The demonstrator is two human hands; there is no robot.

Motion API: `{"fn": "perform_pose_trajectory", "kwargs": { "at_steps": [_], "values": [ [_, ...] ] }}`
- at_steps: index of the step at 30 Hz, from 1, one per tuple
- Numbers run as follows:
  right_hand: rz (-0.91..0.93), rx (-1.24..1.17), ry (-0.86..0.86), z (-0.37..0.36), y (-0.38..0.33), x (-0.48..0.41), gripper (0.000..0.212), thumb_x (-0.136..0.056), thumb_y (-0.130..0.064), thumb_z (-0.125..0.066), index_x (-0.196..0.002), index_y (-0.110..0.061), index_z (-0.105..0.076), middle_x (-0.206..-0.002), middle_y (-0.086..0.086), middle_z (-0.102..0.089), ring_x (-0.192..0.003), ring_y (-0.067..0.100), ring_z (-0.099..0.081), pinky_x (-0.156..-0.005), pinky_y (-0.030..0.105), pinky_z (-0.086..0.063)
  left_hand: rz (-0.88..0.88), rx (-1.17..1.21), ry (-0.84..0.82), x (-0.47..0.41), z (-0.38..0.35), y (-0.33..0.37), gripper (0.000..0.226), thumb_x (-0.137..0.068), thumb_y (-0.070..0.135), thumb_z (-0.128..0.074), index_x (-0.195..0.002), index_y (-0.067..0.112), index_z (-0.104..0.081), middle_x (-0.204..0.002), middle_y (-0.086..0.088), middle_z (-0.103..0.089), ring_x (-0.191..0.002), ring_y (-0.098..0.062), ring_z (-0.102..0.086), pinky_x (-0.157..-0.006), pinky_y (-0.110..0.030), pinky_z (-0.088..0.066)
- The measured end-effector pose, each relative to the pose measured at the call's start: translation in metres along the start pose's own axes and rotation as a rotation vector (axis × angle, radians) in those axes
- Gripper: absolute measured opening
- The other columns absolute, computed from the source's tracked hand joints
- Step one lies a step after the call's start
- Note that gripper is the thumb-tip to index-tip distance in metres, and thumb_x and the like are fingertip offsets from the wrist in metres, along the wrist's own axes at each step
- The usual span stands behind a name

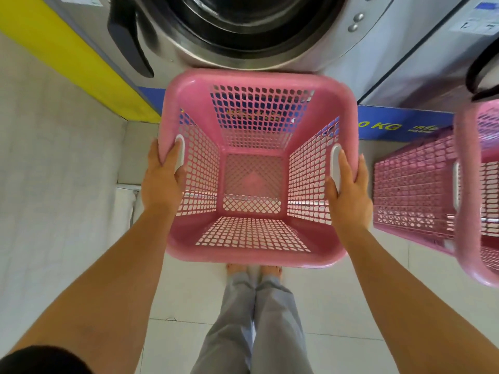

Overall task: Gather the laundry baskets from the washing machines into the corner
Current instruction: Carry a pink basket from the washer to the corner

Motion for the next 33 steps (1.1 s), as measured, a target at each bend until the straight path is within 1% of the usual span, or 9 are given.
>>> {"fn": "perform_pose_trajectory", "kwargs": {
  "at_steps": [3,6,9,12,18,22,24,28,33],
  "values": [
    [-0.021,0.019,-0.005,0.0,0.001,0.0,0.058,-0.098,-0.035,-0.043,-0.148,-0.048,-0.017,-0.158,0.003,-0.018,-0.107,0.045,-0.059,-0.073,0.053,-0.053,0.011,0.015,0.029,0.0,0.0,-0.001,0.054,-0.096,0.022,-0.048,-0.144,0.042,-0.034,-0.149,-0.012,-0.033,-0.105,-0.042,-0.059,-0.084,-0.05,-0.053],
    [-0.017,0.023,-0.003,0.0,-0.001,0.001,0.061,-0.098,-0.026,-0.044,-0.148,-0.047,-0.017,-0.156,0.006,-0.023,-0.096,0.046,-0.061,-0.071,0.055,-0.054,0.035,-0.025,0.024,0.001,0.002,0.002,0.053,-0.098,0.023,-0.047,-0.145,0.041,-0.032,-0.134,-0.017,-0.043,-0.094,-0.041,-0.061,-0.078,-0.05,-0.052],
    [-0.024,0.024,-0.008,0.001,-0.001,0.002,0.066,-0.096,-0.018,-0.045,-0.148,-0.047,-0.017,-0.155,0.006,-0.024,-0.088,0.044,-0.063,-0.069,0.054,-0.055,0.052,-0.038,0.017,0.003,0.003,0.004,0.055,-0.097,0.019,-0.048,-0.146,0.038,-0.033,-0.122,-0.02,-0.046,-0.085,-0.041,-0.061,-0.073,-0.049,-0.052],
    [-0.002,0.031,0.009,0.003,-0.001,0.008,0.066,-0.095,-0.016,-0.045,-0.149,-0.045,-0.018,-0.154,0.007,-0.026,-0.08,0.041,-0.063,-0.064,0.05,-0.056,0.089,-0.025,0.023,0.009,0.008,0.004,0.056,-0.096,0.015,-0.048,-0.145,0.038,-0.035,-0.116,-0.02,-0.047,-0.083,-0.041,-0.06,-0.071,-0.05,-0.052],
    [0.038,0.044,0.013,0.015,-0.01,0.031,0.066,-0.095,-0.016,-0.046,-0.148,-0.043,-0.019,-0.155,0.007,-0.027,-0.079,0.041,-0.065,-0.06,0.049,-0.056,0.121,-0.013,0.043,0.032,0.027,-0.004,0.057,-0.096,0.017,-0.049,-0.144,0.042,-0.034,-0.115,-0.017,-0.048,-0.082,-0.04,-0.061,-0.068,-0.05,-0.053],
    [0.05,0.067,-0.011,0.033,-0.029,0.044,0.066,-0.095,-0.016,-0.047,-0.149,-0.043,-0.021,-0.157,0.005,-0.024,-0.082,0.045,-0.063,-0.063,0.049,-0.053,0.162,-0.002,0.061,0.053,0.05,-0.014,0.056,-0.096,0.017,-0.048,-0.144,0.043,-0.034,-0.117,-0.017,-0.048,-0.085,-0.043,-0.06,-0.071,-0.052,-0.052],
    [0.068,0.067,-0.028,0.043,-0.038,0.052,0.067,-0.094,-0.016,-0.048,-0.149,-0.044,-0.02,-0.157,0.003,-0.022,-0.085,0.044,-0.063,-0.064,0.047,-0.051,0.196,0.012,0.063,0.067,0.063,-0.019,0.056,-0.097,0.02,-0.046,-0.145,0.045,-0.031,-0.12,-0.017,-0.048,-0.087,-0.043,-0.06,-0.073,-0.052,-0.052],
    [0.103,0.064,-0.054,0.059,-0.053,0.074,0.067,-0.095,-0.017,-0.047,-0.148,-0.046,-0.018,-0.158,0.002,-0.02,-0.092,0.043,-0.063,-0.067,0.048,-0.052,0.257,0.028,0.08,0.105,0.089,-0.03,0.054,-0.098,0.02,-0.043,-0.145,0.045,-0.031,-0.125,-0.016,-0.047,-0.088,-0.042,-0.061,-0.074,-0.052,-0.054],
    [0.215,0.046,-0.066,0.073,-0.069,0.105,0.07,-0.093,-0.014,-0.05,-0.148,-0.046,-0.021,-0.156,0.004,-0.026,-0.092,0.043,-0.062,-0.067,0.048,-0.053,0.385,0.027,0.129,0.169,0.113,-0.049,0.049,-0.099,0.022,-0.043,-0.144,0.042,-0.035,-0.128,-0.014,-0.047,-0.09,-0.04,-0.062,-0.076,-0.053,-0.056]
  ]
}}
Point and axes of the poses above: each hand's wrist, its own x-axis away from the middle knuckle, its own z-axis out of the back of the hand, y = z × x, the point moved 5 cm from there along -x, towards the middle knuckle
